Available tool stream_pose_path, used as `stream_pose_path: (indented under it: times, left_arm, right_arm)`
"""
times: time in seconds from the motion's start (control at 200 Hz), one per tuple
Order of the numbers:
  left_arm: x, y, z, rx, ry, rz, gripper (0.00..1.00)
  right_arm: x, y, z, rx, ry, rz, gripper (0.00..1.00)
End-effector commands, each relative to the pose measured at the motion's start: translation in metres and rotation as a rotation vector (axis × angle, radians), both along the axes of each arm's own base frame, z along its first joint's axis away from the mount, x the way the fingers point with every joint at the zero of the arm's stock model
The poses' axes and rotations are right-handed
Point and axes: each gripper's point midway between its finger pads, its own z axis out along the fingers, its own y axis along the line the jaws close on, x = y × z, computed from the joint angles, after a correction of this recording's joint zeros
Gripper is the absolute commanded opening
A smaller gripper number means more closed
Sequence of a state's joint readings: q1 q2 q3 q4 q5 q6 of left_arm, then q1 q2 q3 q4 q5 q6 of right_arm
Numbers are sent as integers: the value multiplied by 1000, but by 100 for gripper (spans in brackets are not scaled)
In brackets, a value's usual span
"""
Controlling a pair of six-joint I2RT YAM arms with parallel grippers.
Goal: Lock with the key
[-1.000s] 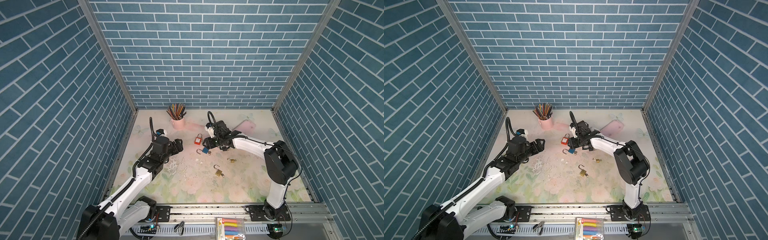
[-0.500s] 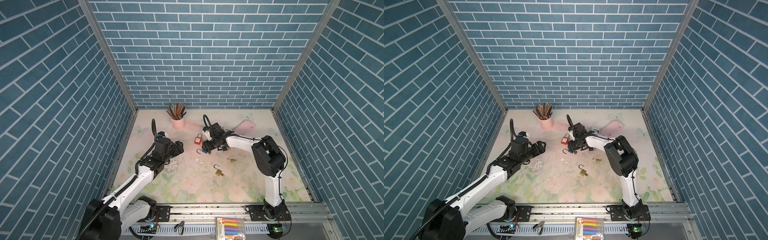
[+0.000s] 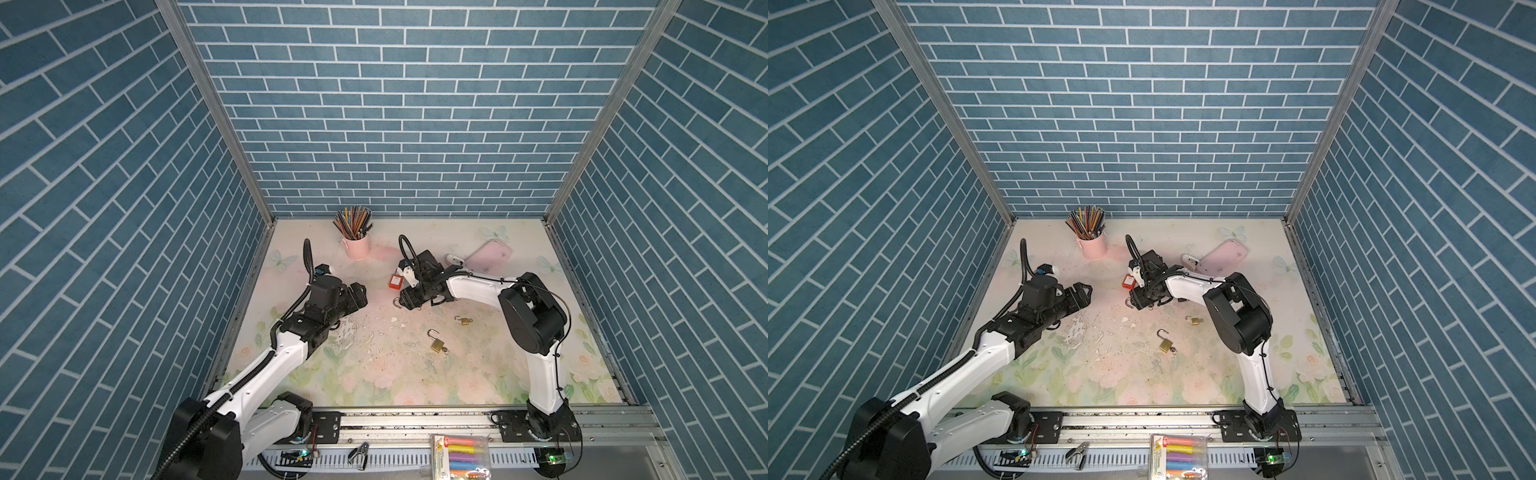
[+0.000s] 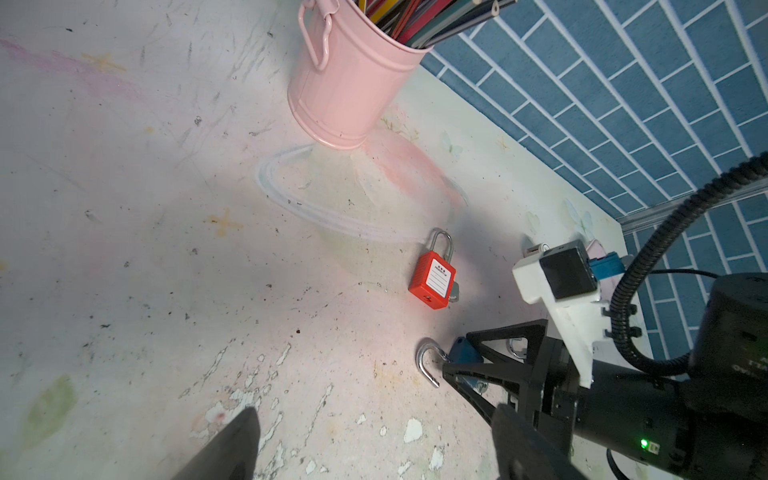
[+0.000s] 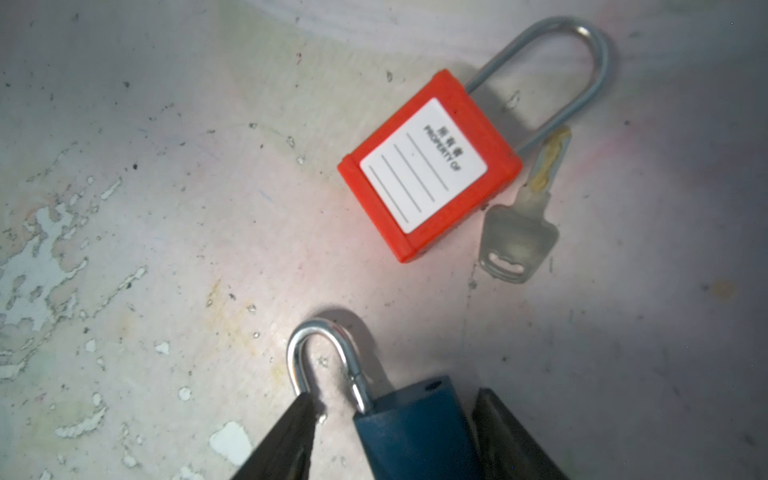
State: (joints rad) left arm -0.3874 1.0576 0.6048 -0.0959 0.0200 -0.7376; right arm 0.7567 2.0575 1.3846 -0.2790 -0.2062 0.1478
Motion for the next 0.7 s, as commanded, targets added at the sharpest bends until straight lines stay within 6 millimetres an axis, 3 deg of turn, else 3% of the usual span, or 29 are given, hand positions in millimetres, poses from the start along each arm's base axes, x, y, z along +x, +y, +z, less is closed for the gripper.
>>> stream_pose_path:
  times: [0.0,0.355,0.57,0.695]
  left_arm:
    - [-2,7,0,1,-6,32,88]
    - [-7,11,2,1,-9,43,88]
    - [-8,11,3,-12,-6,50,88]
    - [-9,10,4,-29,2,57,88]
  right_arm:
    - [-16,-1,-18,-46,39,35,61]
    - [-42,12,-22,-31,68,47,55]
    - [-62,35,-14,11,93,97,54]
    - [-62,38,-2,28,62,99,55]
